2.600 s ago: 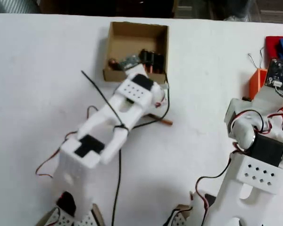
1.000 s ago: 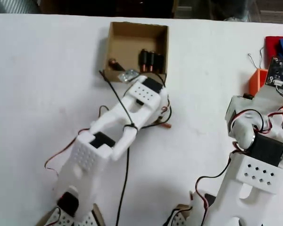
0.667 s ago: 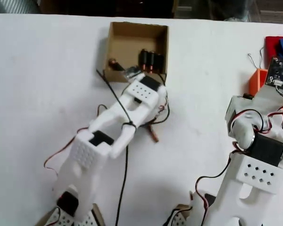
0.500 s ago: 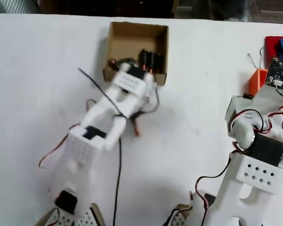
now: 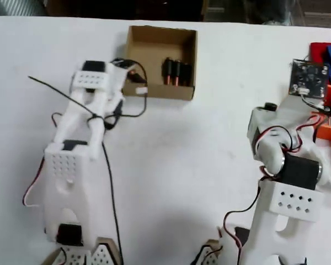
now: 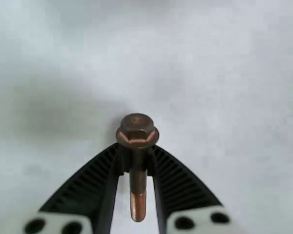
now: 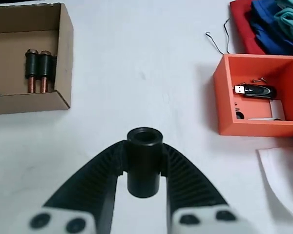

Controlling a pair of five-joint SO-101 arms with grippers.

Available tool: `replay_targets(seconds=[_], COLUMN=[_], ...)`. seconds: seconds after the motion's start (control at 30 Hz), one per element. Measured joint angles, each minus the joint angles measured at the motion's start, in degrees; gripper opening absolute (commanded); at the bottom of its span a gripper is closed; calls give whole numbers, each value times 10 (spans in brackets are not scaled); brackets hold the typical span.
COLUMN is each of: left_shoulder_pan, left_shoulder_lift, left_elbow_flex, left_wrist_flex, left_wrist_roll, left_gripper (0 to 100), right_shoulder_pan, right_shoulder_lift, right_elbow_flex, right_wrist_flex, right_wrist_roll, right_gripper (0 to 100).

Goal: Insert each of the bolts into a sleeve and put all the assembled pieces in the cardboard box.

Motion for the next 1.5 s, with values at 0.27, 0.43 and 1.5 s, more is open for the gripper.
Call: replay_targets(seconds=[0.27, 0.43, 1.5], left_shoulder_pan=[-30, -29, -29], left_shoulder_lift=[26, 35, -142], left_elbow_flex=[4, 3, -108], left_wrist_flex=[-27, -34, 90], left_wrist_roll=[-14, -15, 43], left_gripper=[186, 185, 25], right_shoulder_pan=[-13, -13, -41], right_shoulder_lift=[0, 0, -124], right_elbow_flex=[0, 0, 39], right_wrist_flex=[-2, -2, 7], right_wrist_roll=[0, 0, 0], right_gripper=[23, 23, 23])
